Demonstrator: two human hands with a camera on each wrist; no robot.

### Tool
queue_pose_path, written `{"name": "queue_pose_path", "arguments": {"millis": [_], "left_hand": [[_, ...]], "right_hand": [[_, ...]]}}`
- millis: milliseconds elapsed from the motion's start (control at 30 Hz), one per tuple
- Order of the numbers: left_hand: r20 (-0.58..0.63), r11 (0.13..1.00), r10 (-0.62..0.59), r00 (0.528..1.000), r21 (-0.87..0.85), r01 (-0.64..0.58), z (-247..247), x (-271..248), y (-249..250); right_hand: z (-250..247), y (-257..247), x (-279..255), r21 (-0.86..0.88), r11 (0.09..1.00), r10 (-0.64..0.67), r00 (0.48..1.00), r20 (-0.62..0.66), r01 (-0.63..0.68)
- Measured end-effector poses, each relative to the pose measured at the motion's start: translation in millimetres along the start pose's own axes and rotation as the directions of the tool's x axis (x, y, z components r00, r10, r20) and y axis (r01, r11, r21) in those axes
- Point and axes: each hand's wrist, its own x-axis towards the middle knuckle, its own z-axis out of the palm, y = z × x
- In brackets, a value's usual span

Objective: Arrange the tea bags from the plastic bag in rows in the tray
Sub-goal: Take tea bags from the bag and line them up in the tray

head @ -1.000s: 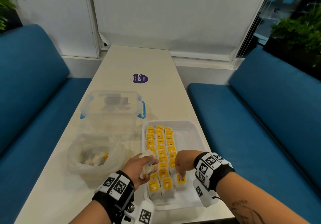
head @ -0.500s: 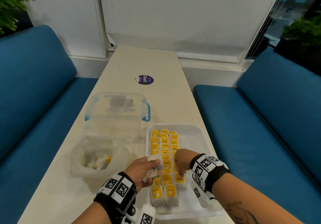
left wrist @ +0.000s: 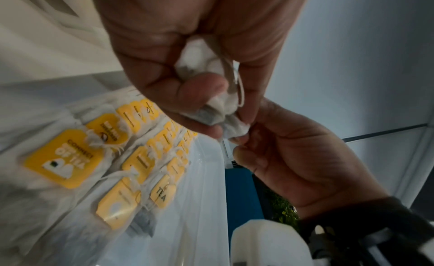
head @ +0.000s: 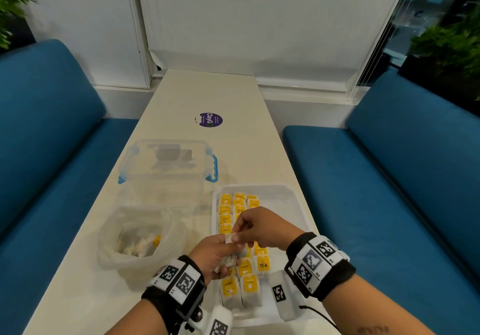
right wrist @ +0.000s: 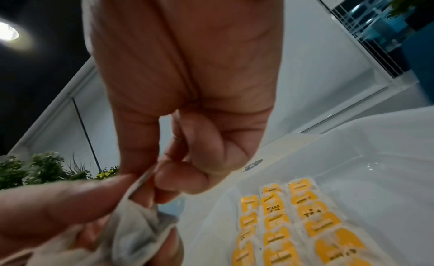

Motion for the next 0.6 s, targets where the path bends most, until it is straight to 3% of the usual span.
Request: {"name": "queue_pose_path", "arguments": {"millis": [167, 333, 467, 600], "left_hand": [[0.016, 1.000, -0.019, 1.000, -0.019, 0.020, 0.6, -4.2, -6.5], [0.009, 0.999, 0.002, 1.000, -0.050, -0.001, -2.1, -9.5, -8.4], [-0.004, 0.997, 0.018, 1.000, -0.069, -0.018, -3.9, -12.7, -7.5], [-0.013, 0.997, 0.012, 1.000, -0.070, -0.013, -4.9, -16.2, -9.8]], "right_hand": [[0.9, 7.2, -3.9, 0.032, 0.999, 0.031, 0.996, -0.079, -0.028], [0.6, 9.7, -12.8, 0.158, 0.986, -0.022, 0.984, -0.178, 0.051], [2.3, 5.8, -18.7, 0.192, 0.981, -0.001, 0.995, -0.098, 0.020], [-0.3, 2.6, -27.3, 0.060, 0.998, -0.022, 1.000, -0.019, 0.023]]}}
